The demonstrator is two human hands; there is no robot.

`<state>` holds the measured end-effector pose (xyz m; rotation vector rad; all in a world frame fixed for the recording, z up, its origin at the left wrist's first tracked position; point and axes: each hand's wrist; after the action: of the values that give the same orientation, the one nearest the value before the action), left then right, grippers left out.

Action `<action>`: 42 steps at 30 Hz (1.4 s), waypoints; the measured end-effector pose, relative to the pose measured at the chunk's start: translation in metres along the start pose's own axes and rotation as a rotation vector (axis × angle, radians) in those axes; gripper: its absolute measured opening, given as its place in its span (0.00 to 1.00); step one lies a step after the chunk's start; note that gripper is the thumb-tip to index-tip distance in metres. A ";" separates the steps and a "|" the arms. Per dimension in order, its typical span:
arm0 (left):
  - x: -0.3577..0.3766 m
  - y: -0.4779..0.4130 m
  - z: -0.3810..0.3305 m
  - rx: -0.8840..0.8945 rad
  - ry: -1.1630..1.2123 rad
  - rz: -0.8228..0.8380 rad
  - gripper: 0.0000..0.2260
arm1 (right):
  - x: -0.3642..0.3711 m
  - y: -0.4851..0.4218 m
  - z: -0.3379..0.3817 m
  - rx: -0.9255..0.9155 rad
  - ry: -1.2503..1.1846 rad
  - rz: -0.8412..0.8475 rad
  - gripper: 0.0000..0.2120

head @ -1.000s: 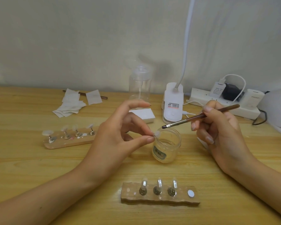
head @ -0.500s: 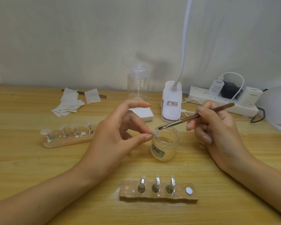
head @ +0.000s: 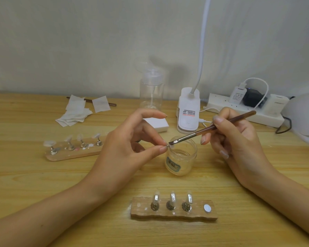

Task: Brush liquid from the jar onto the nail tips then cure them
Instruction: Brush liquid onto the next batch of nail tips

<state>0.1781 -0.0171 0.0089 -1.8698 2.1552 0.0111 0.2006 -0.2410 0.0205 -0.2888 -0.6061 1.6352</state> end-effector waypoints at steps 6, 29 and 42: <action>0.000 -0.001 0.001 -0.003 0.012 0.004 0.23 | -0.002 0.000 -0.001 0.014 0.023 -0.065 0.12; -0.001 -0.001 0.002 -0.023 0.012 0.027 0.21 | 0.000 0.000 -0.001 -0.040 0.006 0.004 0.11; 0.000 -0.001 0.002 -0.040 0.012 0.061 0.20 | 0.000 0.001 -0.001 -0.022 0.055 -0.035 0.11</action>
<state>0.1795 -0.0166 0.0071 -1.8296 2.2349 0.0556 0.1996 -0.2406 0.0193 -0.3363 -0.5853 1.5825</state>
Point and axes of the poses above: each hand's wrist, its own y-axis away from the middle knuckle, its own x-axis out of the palm, z = x × y, and after that the axes turned 15 degrees about -x, right-handed
